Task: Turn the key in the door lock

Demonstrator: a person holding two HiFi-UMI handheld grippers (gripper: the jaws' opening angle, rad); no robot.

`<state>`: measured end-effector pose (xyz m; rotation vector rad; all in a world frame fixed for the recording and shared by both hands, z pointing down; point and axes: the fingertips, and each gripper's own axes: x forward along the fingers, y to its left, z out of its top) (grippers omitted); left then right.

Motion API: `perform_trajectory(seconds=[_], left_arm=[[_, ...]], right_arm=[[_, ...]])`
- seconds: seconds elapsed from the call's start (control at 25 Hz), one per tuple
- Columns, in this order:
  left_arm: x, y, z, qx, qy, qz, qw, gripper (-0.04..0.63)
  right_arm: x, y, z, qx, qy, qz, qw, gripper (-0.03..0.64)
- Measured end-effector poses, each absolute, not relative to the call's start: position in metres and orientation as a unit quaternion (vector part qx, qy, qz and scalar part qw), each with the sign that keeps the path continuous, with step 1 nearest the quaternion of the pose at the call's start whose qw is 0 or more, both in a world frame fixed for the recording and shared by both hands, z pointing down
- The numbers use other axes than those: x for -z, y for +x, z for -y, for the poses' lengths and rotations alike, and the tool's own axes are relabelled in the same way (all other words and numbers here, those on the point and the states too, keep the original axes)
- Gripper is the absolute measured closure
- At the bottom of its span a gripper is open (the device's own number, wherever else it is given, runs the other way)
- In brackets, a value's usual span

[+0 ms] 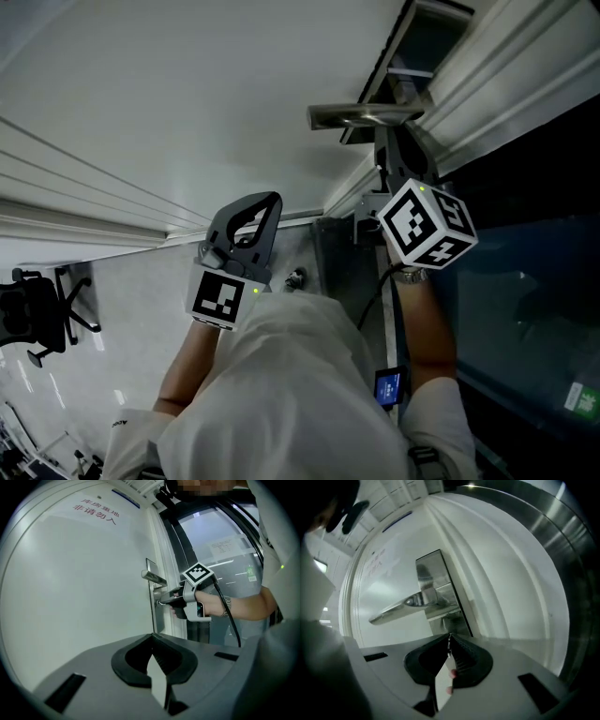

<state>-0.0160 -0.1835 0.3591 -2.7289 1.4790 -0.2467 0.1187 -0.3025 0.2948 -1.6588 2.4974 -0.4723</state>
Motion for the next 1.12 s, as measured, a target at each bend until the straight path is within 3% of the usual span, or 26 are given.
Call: perform_trajectory(seconds=[0.32, 0.56, 0.64, 0.76, 1.0, 1.12], left_arm=[[-0.363, -0.014, 0.183, 0.089, -0.878, -0.47, 0.021, 0.591], [-0.363, -0.012, 0.182, 0.09, -0.88, -0.466, 0.023, 0.591], [-0.364, -0.011, 0.182, 0.092, -0.881, -0.464, 0.023, 0.591], [-0.362, -0.008, 0.182, 0.094, -0.883, -0.459, 0.027, 0.591], [-0.365, -0.006, 0.181, 0.096, -0.885, -0.456, 0.023, 0.589], [-0.365, -0.005, 0.181, 0.1, -0.886, -0.452, 0.03, 0.591]], right_arm=[[-0.305, 0.128, 0.305, 0.398, -0.457, -0.767, 0.211, 0.598], [-0.303, 0.126, 0.307, 0.415, -0.43, -0.768, 0.23, 0.595], [-0.299, 0.115, 0.306, 0.386, -0.409, -0.802, 0.202, 0.589], [-0.299, 0.1, 0.3, 0.324, -0.408, -0.844, 0.128, 0.48], [-0.312, 0.105, 0.296, -0.051, -0.522, -0.833, -0.177, 0.462], [-0.309, 0.108, 0.293, -0.199, -0.545, -0.773, -0.259, 0.46]])
